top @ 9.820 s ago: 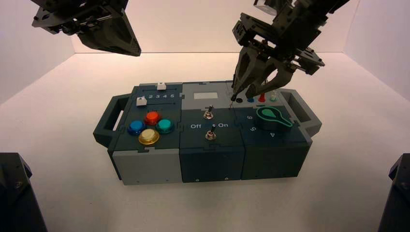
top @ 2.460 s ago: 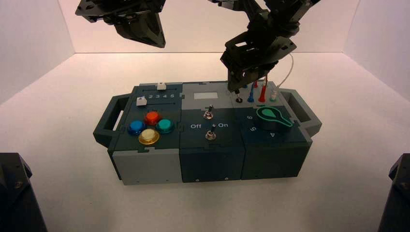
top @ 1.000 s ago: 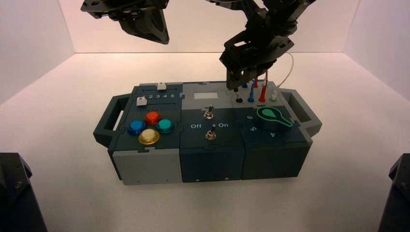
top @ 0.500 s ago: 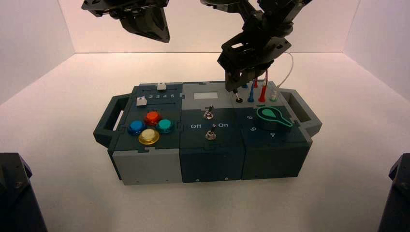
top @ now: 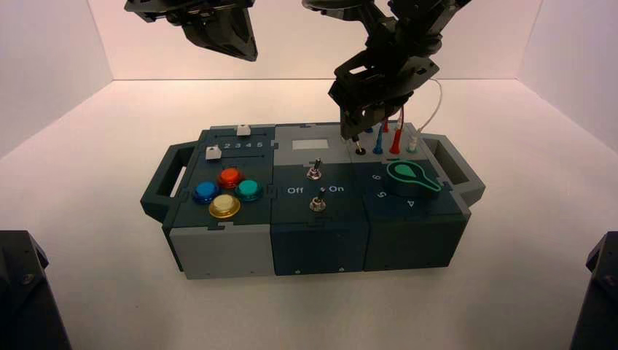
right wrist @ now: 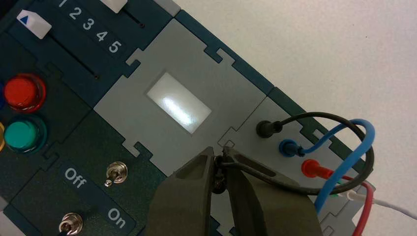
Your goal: Insert the black wire.
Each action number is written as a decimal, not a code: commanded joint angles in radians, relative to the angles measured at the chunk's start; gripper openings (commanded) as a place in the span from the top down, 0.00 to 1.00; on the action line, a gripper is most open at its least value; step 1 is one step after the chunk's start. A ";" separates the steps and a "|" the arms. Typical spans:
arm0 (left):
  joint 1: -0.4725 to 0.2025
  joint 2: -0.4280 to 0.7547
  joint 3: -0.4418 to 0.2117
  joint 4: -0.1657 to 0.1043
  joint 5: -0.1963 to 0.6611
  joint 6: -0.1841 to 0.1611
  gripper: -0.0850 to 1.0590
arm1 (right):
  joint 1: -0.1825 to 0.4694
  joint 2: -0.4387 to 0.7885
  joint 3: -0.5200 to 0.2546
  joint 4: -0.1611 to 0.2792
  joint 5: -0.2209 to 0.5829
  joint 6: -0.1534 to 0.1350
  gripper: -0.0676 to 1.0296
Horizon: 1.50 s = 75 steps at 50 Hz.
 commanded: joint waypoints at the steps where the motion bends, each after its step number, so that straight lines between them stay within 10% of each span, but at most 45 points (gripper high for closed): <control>1: -0.002 -0.006 -0.032 0.002 -0.008 0.002 0.95 | 0.002 -0.018 -0.014 -0.003 -0.002 0.002 0.96; 75: -0.002 0.057 -0.089 0.002 -0.008 0.028 0.95 | 0.003 -0.017 0.002 -0.005 0.066 0.012 0.96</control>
